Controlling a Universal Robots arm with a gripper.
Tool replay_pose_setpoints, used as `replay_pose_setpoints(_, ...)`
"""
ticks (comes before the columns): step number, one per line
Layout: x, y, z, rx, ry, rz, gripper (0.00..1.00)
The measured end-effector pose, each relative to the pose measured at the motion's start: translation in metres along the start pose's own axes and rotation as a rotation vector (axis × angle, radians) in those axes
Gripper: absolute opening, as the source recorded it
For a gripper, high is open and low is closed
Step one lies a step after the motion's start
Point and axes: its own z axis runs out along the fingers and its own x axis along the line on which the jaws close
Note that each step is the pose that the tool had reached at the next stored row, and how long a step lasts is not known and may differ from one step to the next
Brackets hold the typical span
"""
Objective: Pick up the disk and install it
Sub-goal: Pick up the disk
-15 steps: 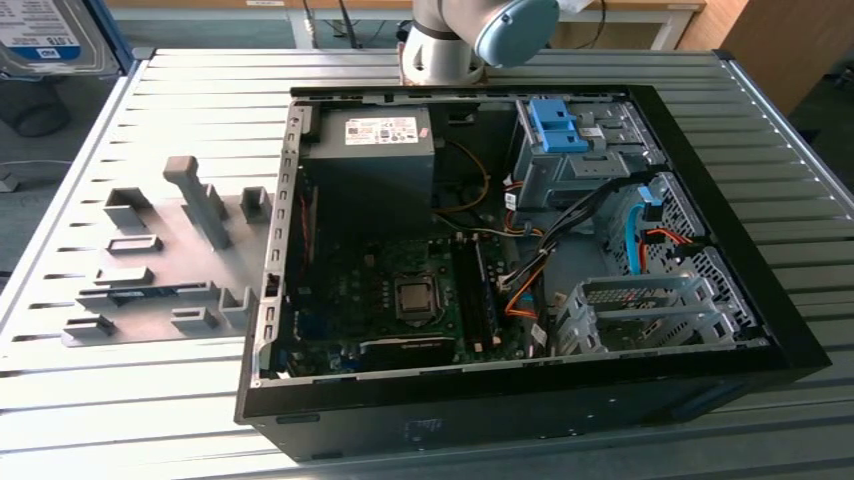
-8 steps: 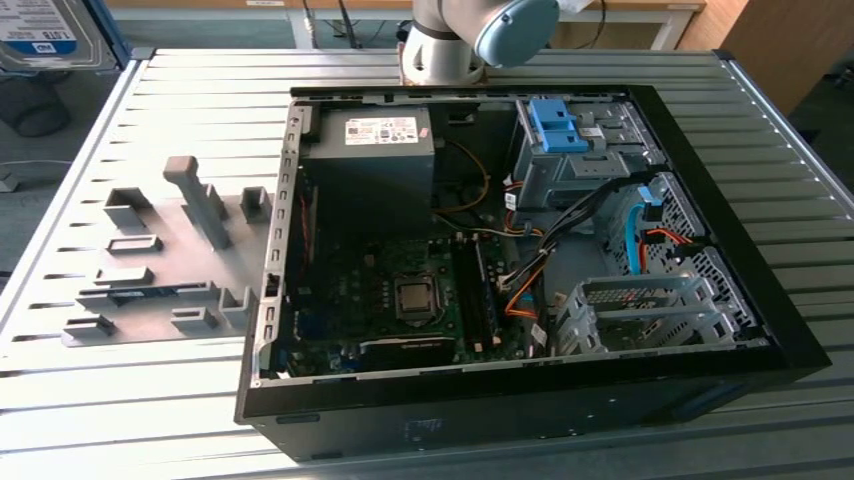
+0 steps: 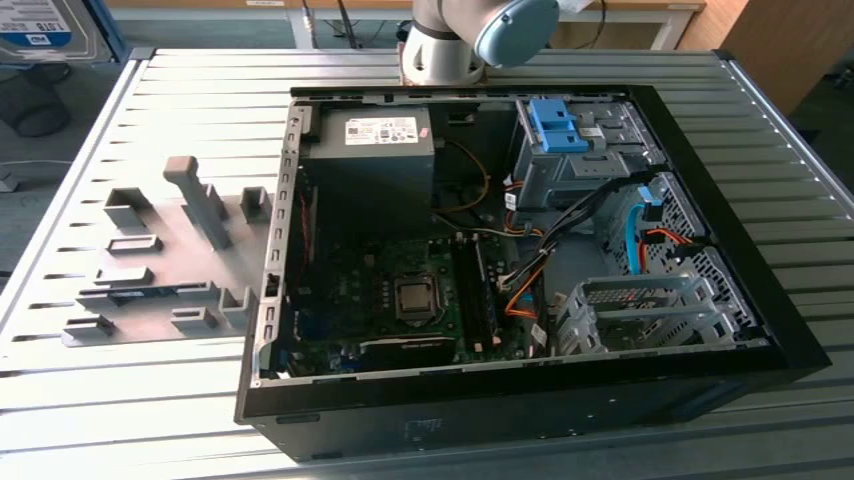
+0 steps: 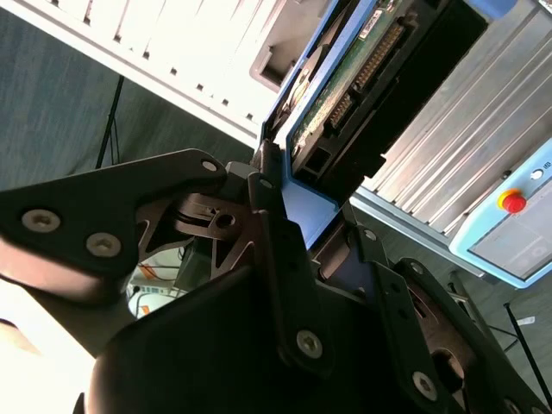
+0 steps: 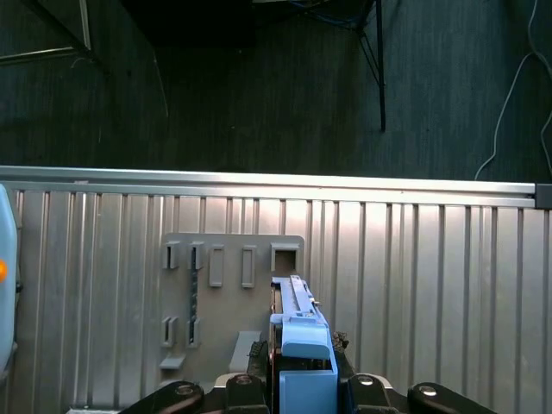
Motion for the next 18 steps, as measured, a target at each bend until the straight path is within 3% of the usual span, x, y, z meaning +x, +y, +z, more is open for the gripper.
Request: replay_pose_setpoints(18,0.0,0.0002,-0.0142,0.0,0.0003,0.0,0.37)
